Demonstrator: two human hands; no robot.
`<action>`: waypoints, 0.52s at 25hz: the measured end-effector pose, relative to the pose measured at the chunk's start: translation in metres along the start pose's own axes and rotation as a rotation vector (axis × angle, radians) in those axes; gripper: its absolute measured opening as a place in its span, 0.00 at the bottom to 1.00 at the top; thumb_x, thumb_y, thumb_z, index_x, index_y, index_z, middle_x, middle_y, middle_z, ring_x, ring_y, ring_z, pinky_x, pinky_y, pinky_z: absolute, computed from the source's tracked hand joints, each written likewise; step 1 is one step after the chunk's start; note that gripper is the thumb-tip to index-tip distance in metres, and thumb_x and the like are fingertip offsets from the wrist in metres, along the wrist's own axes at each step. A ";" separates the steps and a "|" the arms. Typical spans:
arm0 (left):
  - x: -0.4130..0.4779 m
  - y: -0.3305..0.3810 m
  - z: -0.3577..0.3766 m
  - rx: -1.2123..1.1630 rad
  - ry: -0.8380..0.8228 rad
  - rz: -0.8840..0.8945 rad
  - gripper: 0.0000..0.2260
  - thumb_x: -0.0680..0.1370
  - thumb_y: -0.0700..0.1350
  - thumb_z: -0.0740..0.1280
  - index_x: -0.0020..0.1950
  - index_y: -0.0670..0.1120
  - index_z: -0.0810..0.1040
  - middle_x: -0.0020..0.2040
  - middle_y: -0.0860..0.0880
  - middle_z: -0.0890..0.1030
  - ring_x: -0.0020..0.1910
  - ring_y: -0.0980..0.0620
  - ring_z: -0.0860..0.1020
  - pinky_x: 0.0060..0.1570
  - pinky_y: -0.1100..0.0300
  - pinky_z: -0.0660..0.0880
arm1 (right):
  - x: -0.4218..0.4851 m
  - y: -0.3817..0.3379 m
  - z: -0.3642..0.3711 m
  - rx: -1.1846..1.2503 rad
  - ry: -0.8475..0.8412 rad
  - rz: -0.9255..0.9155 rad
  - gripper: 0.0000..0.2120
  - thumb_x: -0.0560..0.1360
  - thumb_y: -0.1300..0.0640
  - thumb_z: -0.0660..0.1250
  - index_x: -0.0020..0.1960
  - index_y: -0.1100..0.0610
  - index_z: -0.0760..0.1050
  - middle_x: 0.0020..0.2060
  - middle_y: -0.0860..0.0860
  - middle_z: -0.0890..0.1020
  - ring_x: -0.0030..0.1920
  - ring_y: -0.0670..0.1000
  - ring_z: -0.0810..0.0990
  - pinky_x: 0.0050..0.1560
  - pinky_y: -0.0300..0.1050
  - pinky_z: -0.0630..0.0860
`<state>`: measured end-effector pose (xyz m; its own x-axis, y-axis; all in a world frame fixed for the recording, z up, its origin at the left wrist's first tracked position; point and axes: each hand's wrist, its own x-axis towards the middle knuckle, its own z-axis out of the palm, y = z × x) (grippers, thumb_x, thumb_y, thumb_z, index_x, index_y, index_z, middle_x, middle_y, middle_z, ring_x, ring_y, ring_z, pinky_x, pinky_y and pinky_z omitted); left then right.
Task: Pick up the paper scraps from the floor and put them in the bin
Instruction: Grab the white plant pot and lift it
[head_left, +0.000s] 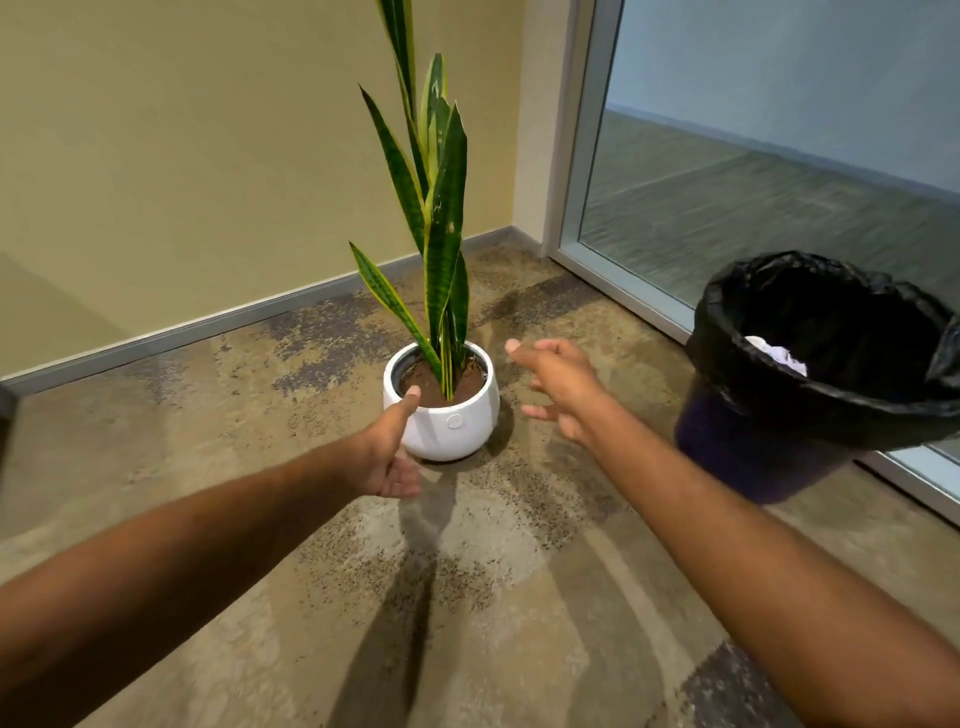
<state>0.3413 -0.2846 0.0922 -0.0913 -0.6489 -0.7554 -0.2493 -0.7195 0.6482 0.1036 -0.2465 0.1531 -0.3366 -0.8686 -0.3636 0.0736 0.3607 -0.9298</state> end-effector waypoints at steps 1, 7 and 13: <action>0.003 -0.001 0.002 -0.052 -0.026 0.004 0.49 0.71 0.78 0.65 0.78 0.44 0.64 0.66 0.31 0.77 0.54 0.33 0.83 0.46 0.42 0.86 | 0.004 0.013 0.016 0.006 -0.080 0.097 0.32 0.75 0.41 0.78 0.73 0.51 0.70 0.69 0.50 0.74 0.69 0.57 0.75 0.61 0.67 0.81; 0.041 -0.013 0.009 -0.318 -0.168 0.051 0.33 0.73 0.74 0.68 0.62 0.47 0.77 0.58 0.39 0.83 0.57 0.38 0.83 0.64 0.40 0.79 | 0.035 0.065 0.074 0.312 -0.184 0.392 0.41 0.71 0.34 0.79 0.76 0.49 0.68 0.68 0.56 0.77 0.60 0.65 0.80 0.54 0.77 0.80; 0.065 -0.003 0.013 -0.497 -0.131 0.051 0.11 0.77 0.47 0.65 0.54 0.42 0.79 0.37 0.44 0.83 0.31 0.49 0.82 0.26 0.60 0.78 | 0.059 0.066 0.112 0.437 0.019 0.492 0.39 0.70 0.70 0.63 0.79 0.50 0.64 0.68 0.66 0.75 0.54 0.70 0.83 0.41 0.78 0.81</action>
<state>0.3233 -0.3210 0.0401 -0.2195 -0.6726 -0.7067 0.2442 -0.7392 0.6276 0.1936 -0.3118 0.0635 -0.1829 -0.6296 -0.7551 0.5963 0.5396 -0.5944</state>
